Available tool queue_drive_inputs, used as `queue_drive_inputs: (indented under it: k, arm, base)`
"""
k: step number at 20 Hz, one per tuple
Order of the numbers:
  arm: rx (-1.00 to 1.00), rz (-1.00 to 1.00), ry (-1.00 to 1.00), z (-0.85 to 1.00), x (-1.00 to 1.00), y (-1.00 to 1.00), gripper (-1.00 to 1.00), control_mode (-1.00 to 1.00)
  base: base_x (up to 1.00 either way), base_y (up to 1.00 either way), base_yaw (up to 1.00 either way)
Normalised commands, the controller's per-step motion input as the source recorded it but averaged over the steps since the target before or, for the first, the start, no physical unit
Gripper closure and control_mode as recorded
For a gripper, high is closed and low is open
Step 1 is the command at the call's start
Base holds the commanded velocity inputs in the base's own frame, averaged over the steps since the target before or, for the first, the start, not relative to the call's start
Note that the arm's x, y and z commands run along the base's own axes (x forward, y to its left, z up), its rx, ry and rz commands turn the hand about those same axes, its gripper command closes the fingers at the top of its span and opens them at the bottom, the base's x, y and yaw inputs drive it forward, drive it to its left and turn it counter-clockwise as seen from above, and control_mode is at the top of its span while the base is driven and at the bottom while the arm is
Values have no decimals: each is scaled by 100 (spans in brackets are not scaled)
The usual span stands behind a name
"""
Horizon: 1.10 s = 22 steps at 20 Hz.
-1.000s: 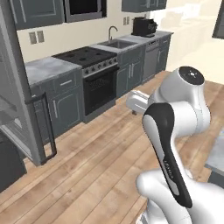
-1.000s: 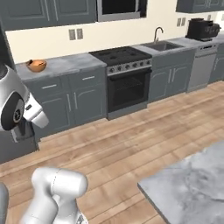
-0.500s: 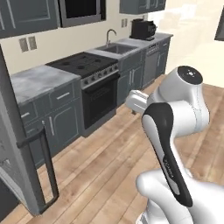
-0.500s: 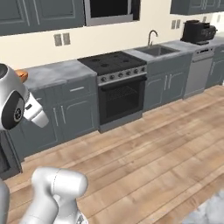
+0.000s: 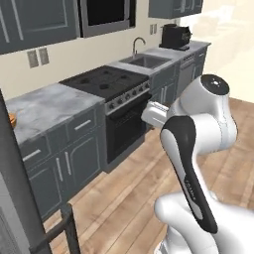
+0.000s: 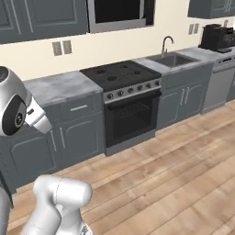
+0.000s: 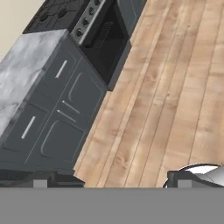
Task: Place the bowl with the carrot and garlic on the top shelf of the fridge. Place the bowl with the fishs on the second highest shelf of the fridge.
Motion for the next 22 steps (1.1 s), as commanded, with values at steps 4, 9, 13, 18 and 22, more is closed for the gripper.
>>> queue_drive_inputs:
  k: [4, 9, 13, 18, 22]
  arm:
    - [0, 0, 0, 0, 0, 0, -100, 100]
    - [0, 0, 0, 0, 0, 0, -100, 100]
    - [0, 0, 0, 0, 0, 0, -100, 100]
    - [0, 0, 0, 0, 0, 0, -100, 100]
    - [0, 0, 0, 0, 0, 0, -100, 100]
  base:
    - [100, 0, 44]
    - [100, -1, 63]
    - [100, 0, 72]
    - [97, 0, 71]
    - [92, -24, 54]
